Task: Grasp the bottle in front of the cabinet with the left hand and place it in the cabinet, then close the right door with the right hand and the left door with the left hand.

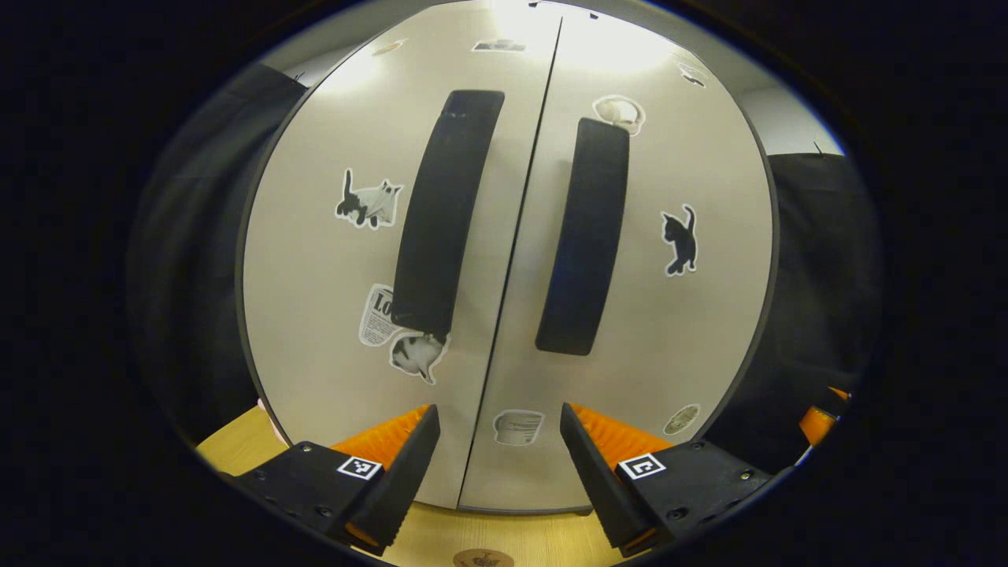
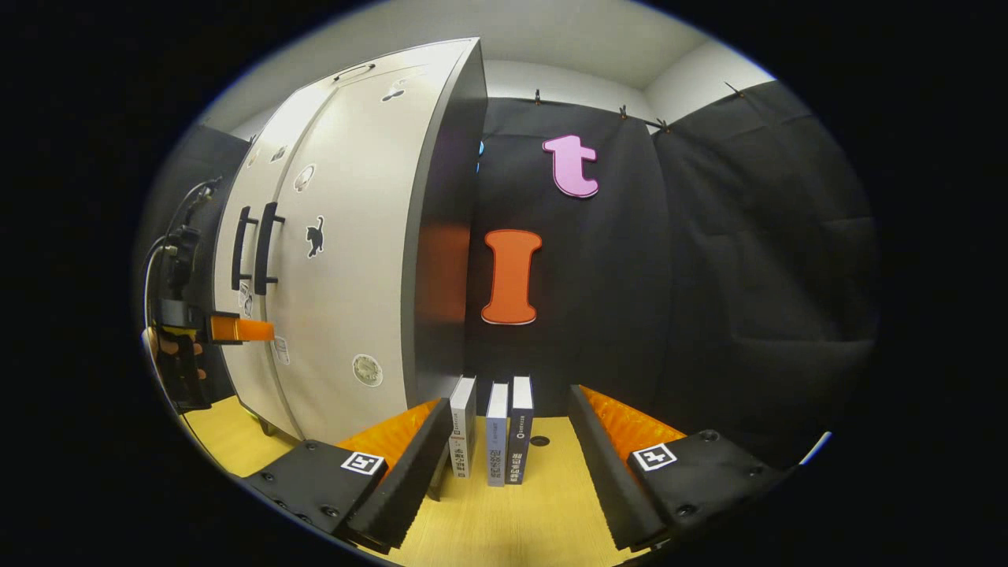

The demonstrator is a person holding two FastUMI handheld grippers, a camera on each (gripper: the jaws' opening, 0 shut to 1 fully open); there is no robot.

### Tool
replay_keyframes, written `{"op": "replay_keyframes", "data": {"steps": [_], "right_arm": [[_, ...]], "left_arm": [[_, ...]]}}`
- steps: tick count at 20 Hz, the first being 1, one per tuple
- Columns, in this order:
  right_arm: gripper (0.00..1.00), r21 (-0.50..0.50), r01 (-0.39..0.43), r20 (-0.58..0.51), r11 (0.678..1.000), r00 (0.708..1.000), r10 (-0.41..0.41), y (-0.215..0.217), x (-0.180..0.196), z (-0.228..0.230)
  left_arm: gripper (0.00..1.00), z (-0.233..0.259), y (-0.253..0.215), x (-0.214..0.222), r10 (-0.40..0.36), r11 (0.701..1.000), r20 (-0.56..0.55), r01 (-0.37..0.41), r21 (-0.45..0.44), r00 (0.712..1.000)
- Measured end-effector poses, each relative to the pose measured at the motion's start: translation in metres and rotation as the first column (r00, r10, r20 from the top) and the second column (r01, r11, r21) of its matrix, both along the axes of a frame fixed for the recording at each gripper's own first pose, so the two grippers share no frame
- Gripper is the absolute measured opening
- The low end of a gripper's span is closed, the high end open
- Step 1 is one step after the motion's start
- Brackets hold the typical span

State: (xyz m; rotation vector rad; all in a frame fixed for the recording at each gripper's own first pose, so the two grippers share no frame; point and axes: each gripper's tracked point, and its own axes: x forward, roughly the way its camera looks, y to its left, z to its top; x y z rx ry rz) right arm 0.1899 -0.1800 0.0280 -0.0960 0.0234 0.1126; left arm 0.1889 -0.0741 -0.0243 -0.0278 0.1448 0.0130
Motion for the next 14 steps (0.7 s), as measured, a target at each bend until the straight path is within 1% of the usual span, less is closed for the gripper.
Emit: {"op": "replay_keyframes", "data": {"steps": [2, 4, 6, 7, 9, 10, 14], "right_arm": [[1.00, -0.013, 0.003, 0.014, 1.000, 1.000, -0.002, 0.002, -0.004, 0.007], [0.94, -0.022, -0.002, 0.023, 1.000, 1.000, 0.002, 0.006, -0.007, 0.012], [0.94, -0.023, -0.014, 0.032, 1.000, 0.999, 0.015, 0.014, -0.011, 0.021], [0.98, -0.024, -0.018, 0.041, 1.000, 0.999, 0.019, 0.018, -0.013, 0.026], [0.98, -0.032, -0.024, 0.057, 0.999, 0.998, 0.026, 0.024, -0.018, 0.037], [0.94, -0.035, -0.029, 0.062, 0.999, 0.998, 0.031, 0.028, -0.022, 0.043], [0.94, -0.034, -0.048, 0.086, 0.998, 0.995, 0.051, 0.049, -0.032, 0.065]], "left_arm": [[0.94, 0.019, -0.001, -0.012, -0.011, 1.000, 0.027, 0.011, 0.005, 1.000], [0.94, 0.040, -0.004, -0.026, -0.032, 0.999, 0.060, 0.032, 0.000, 0.998], [0.94, 0.062, -0.005, -0.038, -0.052, 0.999, 0.095, 0.052, 0.004, 0.994], [0.94, 0.074, -0.005, -0.045, -0.057, 0.998, 0.114, 0.057, 0.008, 0.992], [0.94, 0.095, -0.003, -0.060, -0.066, 0.998, 0.149, 0.064, 0.019, 0.987], [0.94, 0.106, -0.003, -0.068, -0.074, 0.997, 0.164, 0.071, 0.020, 0.984], [0.94, 0.148, 0.004, -0.101, -0.088, 0.996, 0.227, 0.092, -0.003, 0.970]]}}
